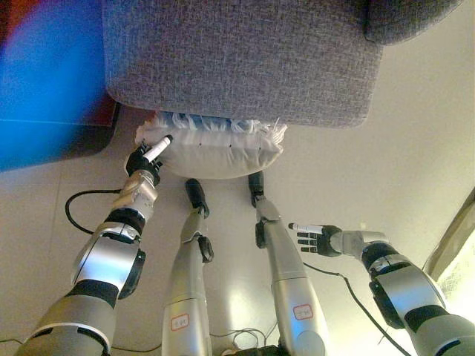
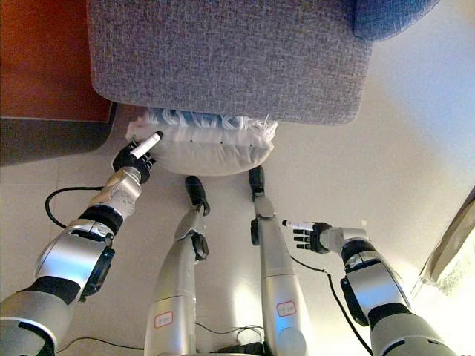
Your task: Pick up the pillow and put it on the sofa.
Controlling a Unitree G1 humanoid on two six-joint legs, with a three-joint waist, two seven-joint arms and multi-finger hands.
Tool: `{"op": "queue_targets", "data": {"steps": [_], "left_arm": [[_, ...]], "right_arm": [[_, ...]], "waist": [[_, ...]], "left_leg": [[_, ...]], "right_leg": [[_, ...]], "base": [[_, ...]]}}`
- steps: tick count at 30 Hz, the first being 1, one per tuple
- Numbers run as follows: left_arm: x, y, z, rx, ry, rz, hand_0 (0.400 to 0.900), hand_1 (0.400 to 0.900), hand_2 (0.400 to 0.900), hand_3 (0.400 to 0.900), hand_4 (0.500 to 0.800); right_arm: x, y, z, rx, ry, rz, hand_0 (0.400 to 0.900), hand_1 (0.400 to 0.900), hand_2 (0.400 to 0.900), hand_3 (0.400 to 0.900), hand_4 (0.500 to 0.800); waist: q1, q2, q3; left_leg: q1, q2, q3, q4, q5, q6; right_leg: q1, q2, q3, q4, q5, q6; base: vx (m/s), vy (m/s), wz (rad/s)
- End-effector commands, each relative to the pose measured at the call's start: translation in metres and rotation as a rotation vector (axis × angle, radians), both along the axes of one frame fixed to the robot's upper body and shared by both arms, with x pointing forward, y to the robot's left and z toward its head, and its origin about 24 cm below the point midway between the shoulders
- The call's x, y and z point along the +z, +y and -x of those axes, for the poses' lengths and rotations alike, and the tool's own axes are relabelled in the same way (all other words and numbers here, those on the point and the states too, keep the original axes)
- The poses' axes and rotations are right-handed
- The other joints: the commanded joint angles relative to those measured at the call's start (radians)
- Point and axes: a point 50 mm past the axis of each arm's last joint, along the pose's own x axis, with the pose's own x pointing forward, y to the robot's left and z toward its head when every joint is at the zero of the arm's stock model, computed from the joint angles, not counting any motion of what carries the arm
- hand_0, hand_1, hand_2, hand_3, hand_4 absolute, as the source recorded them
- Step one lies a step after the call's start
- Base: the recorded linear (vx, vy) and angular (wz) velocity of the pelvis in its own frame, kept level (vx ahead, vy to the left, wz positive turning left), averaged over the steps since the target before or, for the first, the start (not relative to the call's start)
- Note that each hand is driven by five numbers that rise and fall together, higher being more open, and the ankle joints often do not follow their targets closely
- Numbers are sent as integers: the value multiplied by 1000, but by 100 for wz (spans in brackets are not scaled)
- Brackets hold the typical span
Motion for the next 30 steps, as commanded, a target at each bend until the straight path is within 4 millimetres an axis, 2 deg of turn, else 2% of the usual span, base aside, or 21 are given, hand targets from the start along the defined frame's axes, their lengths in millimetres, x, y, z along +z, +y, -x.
{"op": "queue_targets", "data": {"steps": [1,14,19,24,29,30], "left_arm": [[22,-9,-9,-24,-77,7,400,400,400,400,500],[31,-5,-10,-3,-93,22,400,400,400,400,500],[27,-6,-9,-14,-83,16,400,400,400,400,500],[12,-13,-6,-51,-65,-32,400,400,400,400,500],[-19,-21,4,-106,2,-70,400,400,400,400,500],[-30,-21,9,-115,34,-83,400,400,400,400,500]], "right_arm": [[-24,-12,29,-33,153,24,900,900,900,900,800],[-20,-22,28,-35,121,50,900,900,900,900,800],[-24,-22,31,-30,120,53,900,900,900,900,800],[-32,-22,39,-20,130,59,900,900,900,900,800],[-43,-22,51,-7,152,67,900,900,900,900,800],[-46,-22,55,-5,163,67,900,900,900,900,800]], "waist": [[-8,-8,6],[-12,0,6],[-10,-1,6],[-6,-1,6],[4,10,5],[7,13,-6]], "left_leg": [[-47,-1,-13,173,-184,-82],[-2,-2,2,147,-180,-90],[41,-4,11,140,-180,-90],[123,-9,24,125,-177,-88],[237,-13,43,96,-164,-86],[268,-17,48,82,-161,-87]], "right_leg": [[-6,61,18,-3,-67,26],[33,60,24,-23,-74,24],[74,54,21,-31,-75,23],[149,47,18,-46,-71,23],[261,36,3,-64,-70,23],[295,31,-3,-76,-71,23]], "base": [[0,0,0],[-1,3,1],[0,0,0],[-2,6,-1],[0,0,0],[0,0,0]]}}
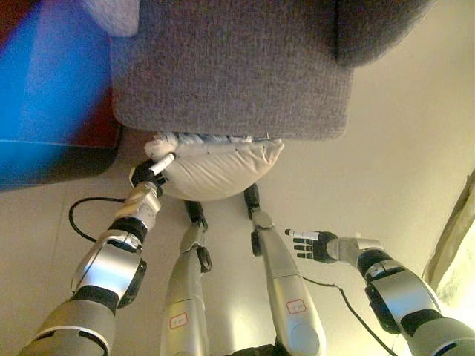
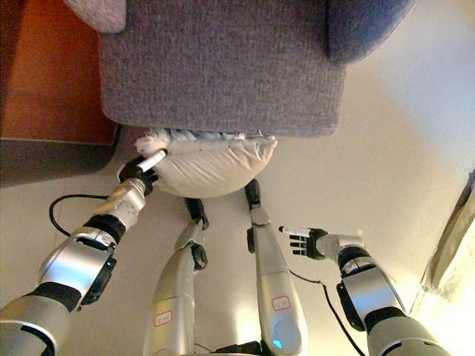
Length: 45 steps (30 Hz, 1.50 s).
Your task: Pick up the pillow and put it on the sofa.
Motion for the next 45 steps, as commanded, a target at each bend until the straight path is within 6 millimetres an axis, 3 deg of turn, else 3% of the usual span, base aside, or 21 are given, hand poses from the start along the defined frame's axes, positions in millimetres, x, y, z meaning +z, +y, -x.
{"op": "queue_targets", "data": {"steps": [1,4,14,18,23,28,33,45], "left_arm": [[16,-11,-8,-86,-109,-38,400,400,400,400,500],[-9,-10,4,-104,-21,-72,400,400,400,400,500],[-62,2,41,-161,154,-193,400,400,400,400,500],[-83,2,59,-250,228,-279,400,400,400,400,500],[-89,-9,68,-448,230,-492,400,400,400,400,500],[-93,3,81,-551,265,-585,400,400,400,400,500],[-63,20,69,-632,212,-691,400,400,400,400,500],[73,41,9,-764,82,-1044,400,400,400,400,500]], "right_arm": [[-27,-28,42,-9,138,86,900,900,900,900,800],[-34,-27,50,-9,169,83,900,900,900,900,800],[-56,-33,88,-2,293,88,900,900,900,900,800],[-69,-44,121,-12,377,108,900,900,900,900,800],[-83,-49,157,-56,437,104,900,900,900,900,800],[-95,-51,197,-91,509,80,900,900,900,900,800],[-98,-57,220,-97,519,62,900,900,900,900,800],[-97,-73,248,-196,504,45,900,900,900,900,800]], "waist": [[27,40,-18],[40,47,-51],[69,65,-197],[69,84,-282],[74,99,-355],[75,112,-402],[59,118,-427],[0,154,-468]], "left_leg": [[48,-12,18,133,-155,-88],[118,-17,17,101,-149,-89],[395,-38,24,-78,-122,-82],[530,-52,22,-147,-133,-74],[631,-61,21,-176,-156,-62],[715,-71,26,-238,-150,-49],[769,-72,34,-261,-154,-40],[834,-69,51,-266,-166,-43]], "right_leg": [[97,30,-23,-43,-71,20],[166,21,-30,-59,-80,20],[429,0,-43,-163,-95,41],[569,-3,-49,-237,-93,53],[667,-8,-65,-276,-92,60],[734,-4,-77,-314,-71,72],[777,6,-73,-321,-73,75],[832,10,-71,-341,-65,86]], "base": [[50,4,0],[47,-12,-2],[79,3,-8],[195,45,-8],[137,-4,-4],[57,-26,4],[15,-17,12],[35,-26,7]]}}
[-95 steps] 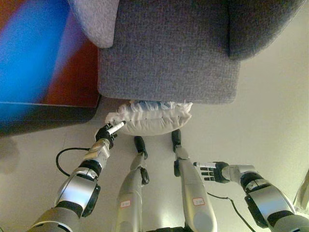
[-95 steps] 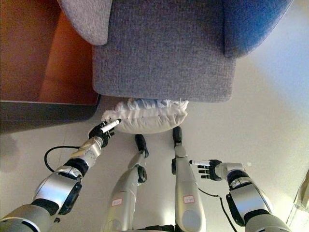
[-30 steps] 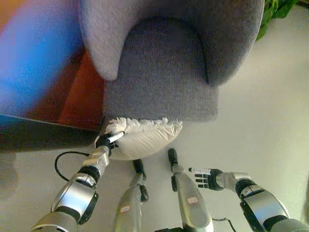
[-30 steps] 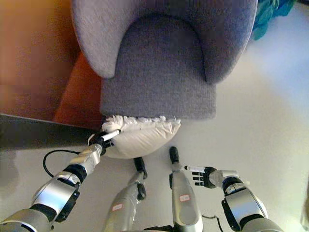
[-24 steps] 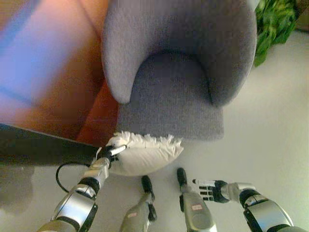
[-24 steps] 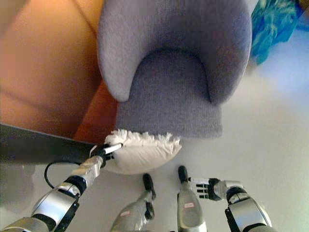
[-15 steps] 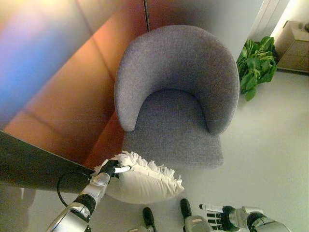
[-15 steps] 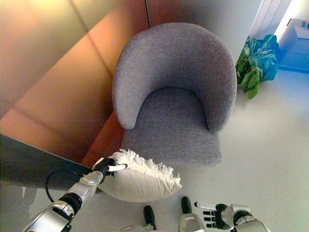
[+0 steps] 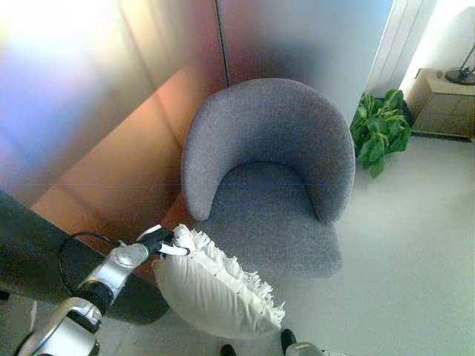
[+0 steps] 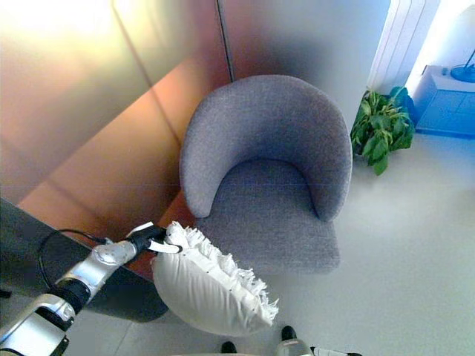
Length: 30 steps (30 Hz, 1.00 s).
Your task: Pick up the pillow and put it on the sofa.
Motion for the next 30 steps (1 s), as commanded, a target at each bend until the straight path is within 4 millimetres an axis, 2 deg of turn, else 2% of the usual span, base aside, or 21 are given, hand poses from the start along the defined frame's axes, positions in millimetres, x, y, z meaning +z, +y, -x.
{"op": "queue_targets", "data": {"steps": [1,8,13,17,23,30], "left_arm": [[146,2,-74,-67,-407,-73,400,400,400,400,500],[221,5,-92,-20,-499,-141,400,400,400,400,500],[253,1,-96,14,-584,-106,400,400,400,400,500],[262,-12,-101,1,-623,-82,400,400,400,400,500],[258,-25,-105,-19,-611,-67,400,400,400,400,500],[257,-28,-108,27,-618,-33,400,400,400,400,500]], "right_arm": [[4,-17,23,-71,63,24,900,900,900,900,800],[4,-18,37,-176,110,12,900,900,900,900,800],[2,-16,51,-246,135,6,900,900,900,900,800],[1,-12,53,-267,122,-6,900,900,900,900,800],[-1,-8,57,-294,134,-17,900,900,900,900,800],[-2,-4,74,-330,175,-26,900,900,900,900,800]], "waist": [[-25,20,-94],[-72,53,-114],[-108,74,-119],[-136,86,-123],[-167,99,-131],[-197,103,-136]], "left_leg": [[78,-69,68,33,-123,-15],[87,-66,101,33,-123,-22],[86,-61,129,37,-121,-27],[84,-57,143,42,-124,-26],[87,-53,165,42,-128,-24],[84,-46,189,49,-132,-23]], "right_leg": [[7,-4,-11,60,-69,77],[2,0,10,40,-52,92],[-10,10,37,31,-41,98],[-23,19,63,34,-39,99],[-32,30,96,31,-36,101],[-47,41,127,32,-33,104]], "base": [[65,-45,-7],[56,-50,-18],[27,-48,-17],[30,-52,-17],[52,-45,-19],[56,-64,-14]]}}
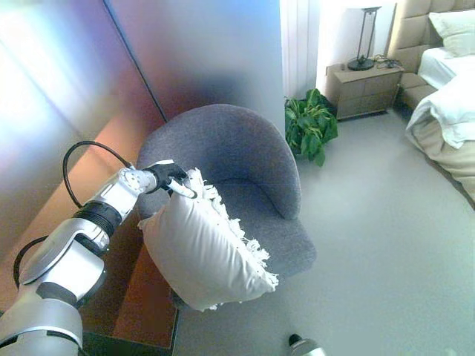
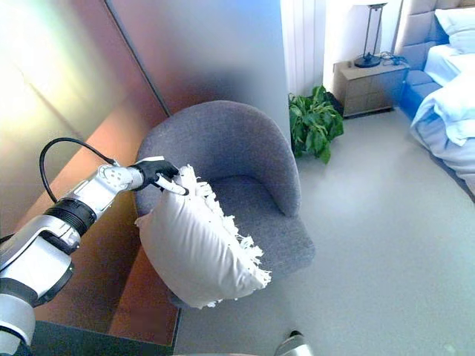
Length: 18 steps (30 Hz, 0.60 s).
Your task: Pick up the pillow and put it on the sofa.
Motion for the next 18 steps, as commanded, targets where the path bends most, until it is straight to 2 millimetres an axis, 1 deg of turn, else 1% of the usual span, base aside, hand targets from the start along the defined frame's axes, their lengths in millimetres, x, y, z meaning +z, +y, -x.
{"op": "queue_targets", "data": {"steps": [1,4,5,6,18], "left_arm": [[138,12,-23,129,-443,84,400,400,400,400,500],[140,17,-22,165,-434,97,400,400,400,400,500],[138,19,-22,172,-424,93,500,500,500,500,560],[136,21,-22,177,-415,96,900,900,900,900,800],[127,24,-21,203,-375,88,900,900,900,900,800]], "right_arm": [[2,-4,35,-69,107,-2,900,900,900,900,800],[2,-4,39,-70,111,-1,900,900,900,900,800],[2,-4,40,-69,111,-2,900,900,900,900,800],[2,-4,41,-68,113,-5,900,900,900,900,800],[-2,5,41,-52,122,-26,900,900,900,900,800]], "waist": [[-5,20,-71],[-10,21,-72],[-11,21,-73],[-10,19,-75],[7,1,-85]], "left_leg": [[48,-43,42,50,-88,-23],[48,-41,47,55,-92,-22],[47,-41,48,56,-92,-22],[45,-41,46,57,-93,-21],[36,-35,42,69,-98,-18]], "right_leg": [[-15,36,-10,30,-36,90],[-16,37,-6,28,-35,91],[-16,37,-5,28,-35,92],[-17,38,-4,27,-34,92],[-19,40,-14,31,-40,87]], "base": [[46,-51,-9],[53,-41,-8],[44,-38,-6],[33,-44,-4],[10,-20,-1]]}}
